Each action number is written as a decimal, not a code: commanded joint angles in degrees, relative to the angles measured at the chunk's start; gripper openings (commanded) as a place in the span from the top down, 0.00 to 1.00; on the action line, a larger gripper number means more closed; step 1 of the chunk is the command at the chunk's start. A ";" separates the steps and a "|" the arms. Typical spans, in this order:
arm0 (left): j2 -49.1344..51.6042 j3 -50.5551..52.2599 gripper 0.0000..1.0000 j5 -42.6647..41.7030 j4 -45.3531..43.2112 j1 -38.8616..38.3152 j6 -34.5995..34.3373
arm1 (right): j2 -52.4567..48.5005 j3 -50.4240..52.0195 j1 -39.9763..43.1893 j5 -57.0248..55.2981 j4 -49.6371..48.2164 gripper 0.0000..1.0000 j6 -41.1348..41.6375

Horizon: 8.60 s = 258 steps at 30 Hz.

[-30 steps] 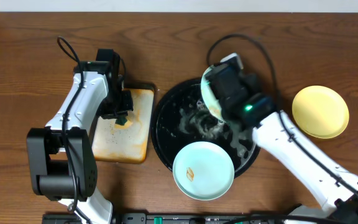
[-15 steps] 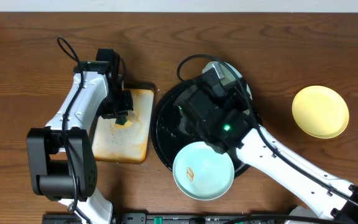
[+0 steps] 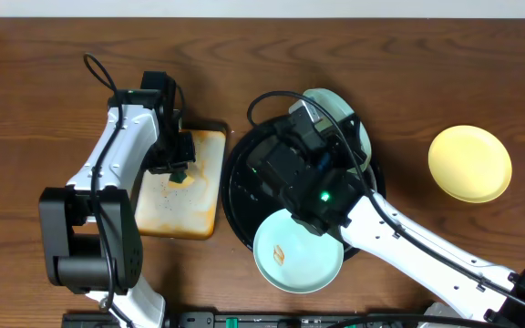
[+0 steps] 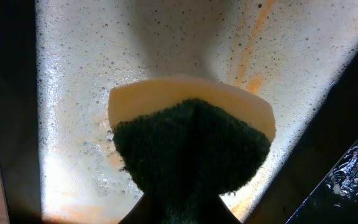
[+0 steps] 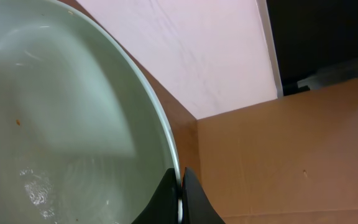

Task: Clean dirty plates on tray and stack at the side
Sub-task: 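Lift the light-blue plate out of the black tray with the right gripper, then place the light-blue plate onto the yellow plate with the right gripper, then grip the rim of the remaining light-blue plate with the right gripper, then rub the sponge in the soapy tray with the left gripper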

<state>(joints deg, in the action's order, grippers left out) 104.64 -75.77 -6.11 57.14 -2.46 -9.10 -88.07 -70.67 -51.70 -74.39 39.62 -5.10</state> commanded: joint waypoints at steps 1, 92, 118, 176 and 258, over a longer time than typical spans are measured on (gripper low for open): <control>0.15 0.35 0.85 -0.55 0.13 -0.13 0.50 | 1.07 -0.79 -0.57 -2.73 0.00 0.99 -0.35; 0.15 0.33 0.85 -0.57 0.39 -0.13 0.52 | -11.74 -1.57 88.46 85.72 9.25 0.99 18.60; -6.71 0.04 0.86 -0.55 2.62 -0.13 0.50 | 5.92 -1.33 52.26 99.95 23.56 0.49 7.63; -11.28 0.09 0.78 1.20 2.29 -0.13 0.52 | 1.49 24.52 32.87 78.88 -14.62 0.99 23.74; -10.36 10.14 0.92 -5.49 -10.91 -0.26 -6.05 | 1.49 24.52 32.92 78.93 -15.23 0.99 23.74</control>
<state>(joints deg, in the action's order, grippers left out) 99.46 -63.20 -11.66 46.02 -2.42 -15.20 -86.74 -45.32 -19.00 5.28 24.56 17.63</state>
